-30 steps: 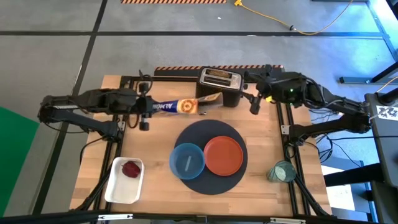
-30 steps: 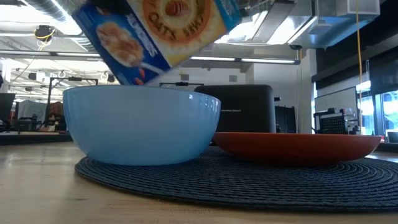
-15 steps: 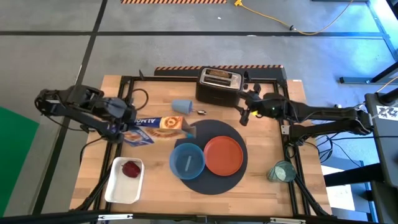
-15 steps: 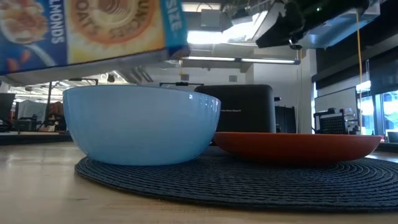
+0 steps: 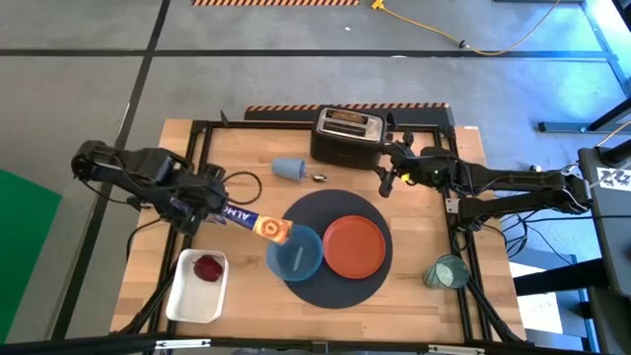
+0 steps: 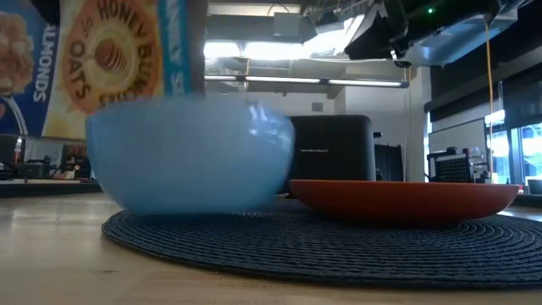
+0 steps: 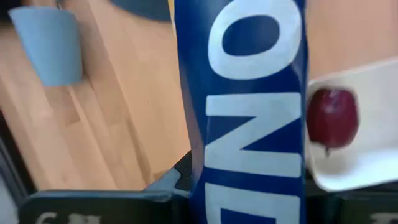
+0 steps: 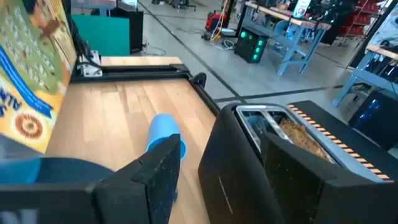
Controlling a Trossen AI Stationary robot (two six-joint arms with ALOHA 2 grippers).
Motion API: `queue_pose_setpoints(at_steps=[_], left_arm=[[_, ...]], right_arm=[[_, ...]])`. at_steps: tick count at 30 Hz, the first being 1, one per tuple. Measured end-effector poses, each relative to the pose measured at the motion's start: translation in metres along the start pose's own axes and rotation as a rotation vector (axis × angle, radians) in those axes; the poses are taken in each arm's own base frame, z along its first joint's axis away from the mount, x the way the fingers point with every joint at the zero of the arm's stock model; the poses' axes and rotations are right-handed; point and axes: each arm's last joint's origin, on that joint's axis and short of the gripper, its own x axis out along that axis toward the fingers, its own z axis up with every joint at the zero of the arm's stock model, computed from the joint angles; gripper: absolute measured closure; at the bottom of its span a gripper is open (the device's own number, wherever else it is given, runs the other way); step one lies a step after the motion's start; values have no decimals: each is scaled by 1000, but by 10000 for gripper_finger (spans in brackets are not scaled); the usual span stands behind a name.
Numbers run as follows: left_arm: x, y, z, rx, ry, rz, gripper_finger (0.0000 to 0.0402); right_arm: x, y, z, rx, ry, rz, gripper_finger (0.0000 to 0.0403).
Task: Arrange a breakfast setting
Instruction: Pour the cereal from the cereal box into the blue bowl
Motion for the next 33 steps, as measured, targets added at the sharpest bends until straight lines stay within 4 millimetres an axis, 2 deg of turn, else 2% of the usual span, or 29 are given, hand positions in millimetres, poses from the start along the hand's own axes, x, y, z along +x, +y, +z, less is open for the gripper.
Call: queue_pose_setpoints(at_steps=[6,17,21,28,33], left_arm=[[5,2,7,99,49,51,325],[-29,6,13,158,-77,94,325],[-32,7,27,226,-75,97,325],[-34,7,62,395,-59,146,325],[-34,7,65,461,-47,150,329]], right_arm=[[0,0,1,22,-7,7,191],[0,1,-4,20,42,12,191],[0,1,-5,20,44,12,191],[6,3,-9,11,72,15,191],[11,5,-12,5,91,17,191]])
